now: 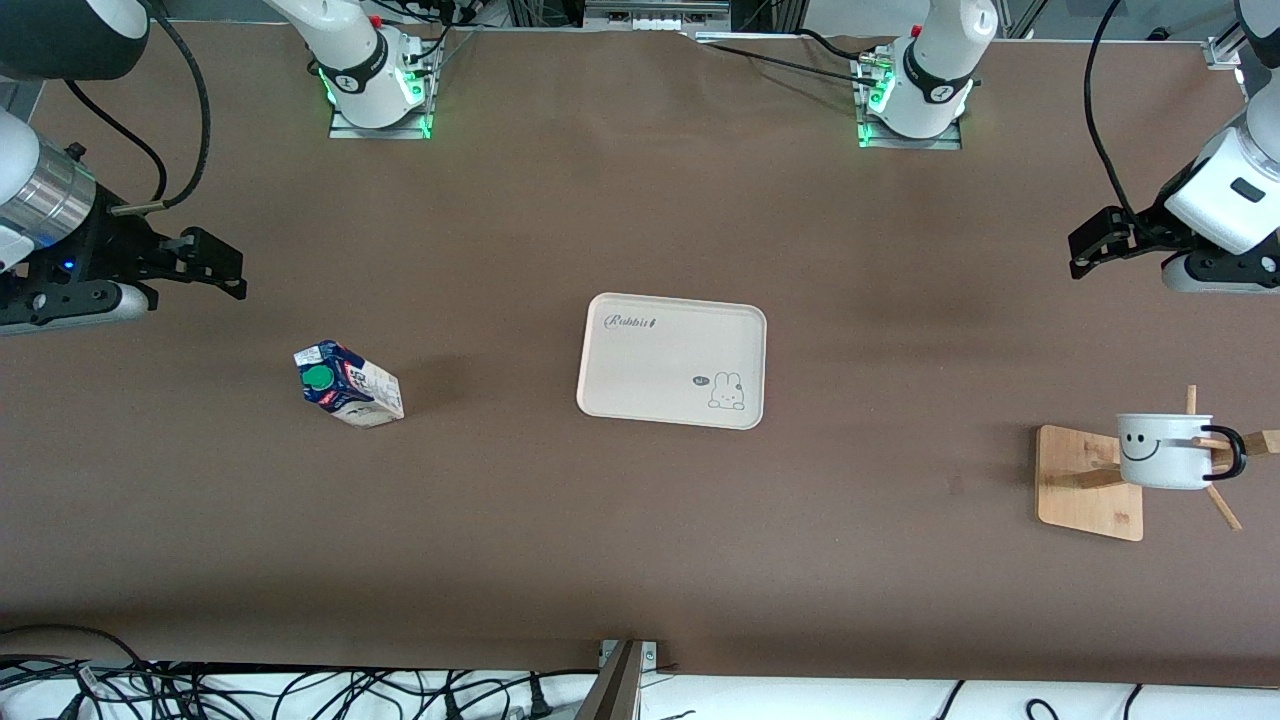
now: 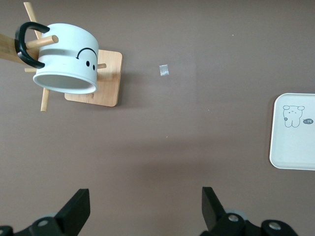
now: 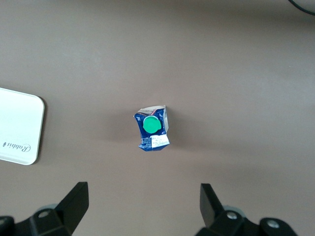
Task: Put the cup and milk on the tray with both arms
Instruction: 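Reach the right gripper down to the blue milk carton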
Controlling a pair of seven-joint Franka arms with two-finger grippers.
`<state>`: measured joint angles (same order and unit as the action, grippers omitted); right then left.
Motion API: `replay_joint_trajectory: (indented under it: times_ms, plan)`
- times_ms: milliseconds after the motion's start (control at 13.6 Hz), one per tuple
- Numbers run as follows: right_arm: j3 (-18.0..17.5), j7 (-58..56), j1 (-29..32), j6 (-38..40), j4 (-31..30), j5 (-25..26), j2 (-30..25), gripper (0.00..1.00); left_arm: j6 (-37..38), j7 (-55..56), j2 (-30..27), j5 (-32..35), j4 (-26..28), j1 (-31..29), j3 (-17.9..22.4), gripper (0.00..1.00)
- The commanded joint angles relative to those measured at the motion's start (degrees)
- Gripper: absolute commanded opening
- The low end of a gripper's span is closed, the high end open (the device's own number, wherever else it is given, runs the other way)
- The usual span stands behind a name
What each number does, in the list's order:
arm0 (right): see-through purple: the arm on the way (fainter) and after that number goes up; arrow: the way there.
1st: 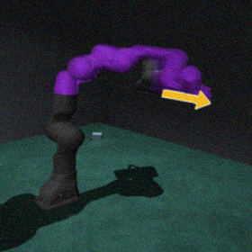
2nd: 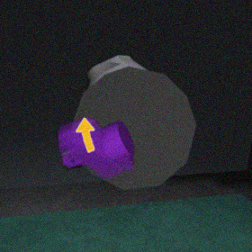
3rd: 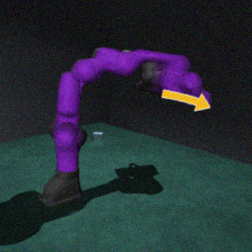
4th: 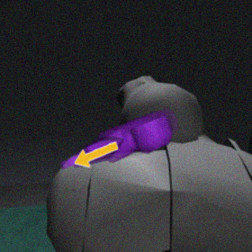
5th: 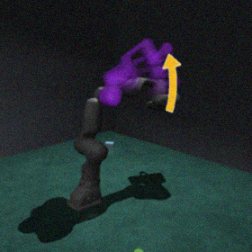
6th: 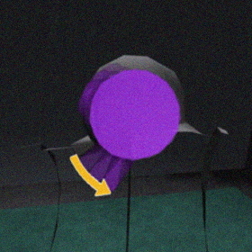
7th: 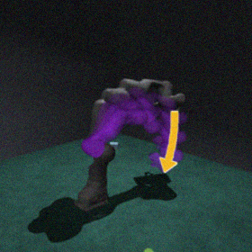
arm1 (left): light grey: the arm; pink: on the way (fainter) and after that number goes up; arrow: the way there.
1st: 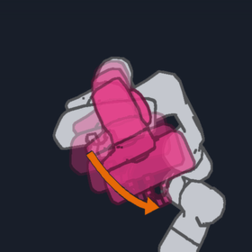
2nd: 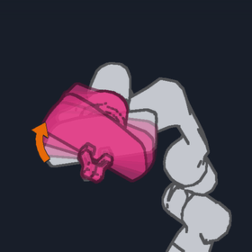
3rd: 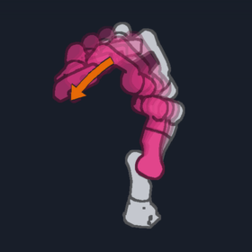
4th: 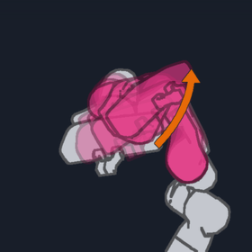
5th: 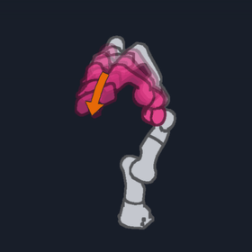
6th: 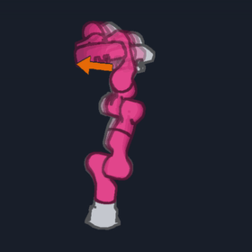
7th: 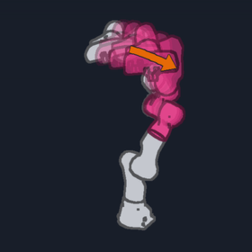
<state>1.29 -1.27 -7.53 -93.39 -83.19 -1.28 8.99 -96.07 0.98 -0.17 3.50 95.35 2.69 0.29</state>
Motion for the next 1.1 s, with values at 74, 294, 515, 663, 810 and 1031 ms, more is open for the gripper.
replay_joint_trajectory:
  times_ms: [74,294,515,663,810,1031]
  plan:
    - [-0.1,-1.0,-0.2,-1.4,0.7,1.4,0.1,1.0,1.3,0.1,1.1,0.8,-1.9,-0.4,-0.3,1.0]
    - [-0.2,-0.9,-0.2,-1.7,0.9,1.4,0.1,1.0,1.3,-0.1,1.1,0.8,-1.9,-0.4,-0.3,1.0]
    - [-0.2,-0.2,-0.2,-2.8,0.9,0.4,1.9,1.0,1.3,0.0,1.1,0.9,-1.9,-0.4,-0.3,1.0]
    - [-0.3,-0.4,-0.4,-4.2,0.9,0.1,5.1,1.0,1.3,0.0,1.1,0.9,-1.9,-0.4,-0.3,1.0]
    - [-0.4,-0.9,-0.6,-3.9,0.7,0.5,8.3,1.0,1.3,0.0,1.1,0.8,-1.9,-0.4,-0.3,1.0]
    - [-0.4,-0.9,-0.4,-4.3,0.7,0.1,15.0,1.0,1.3,0.0,1.1,0.8,-1.9,-0.4,-0.3,1.0]
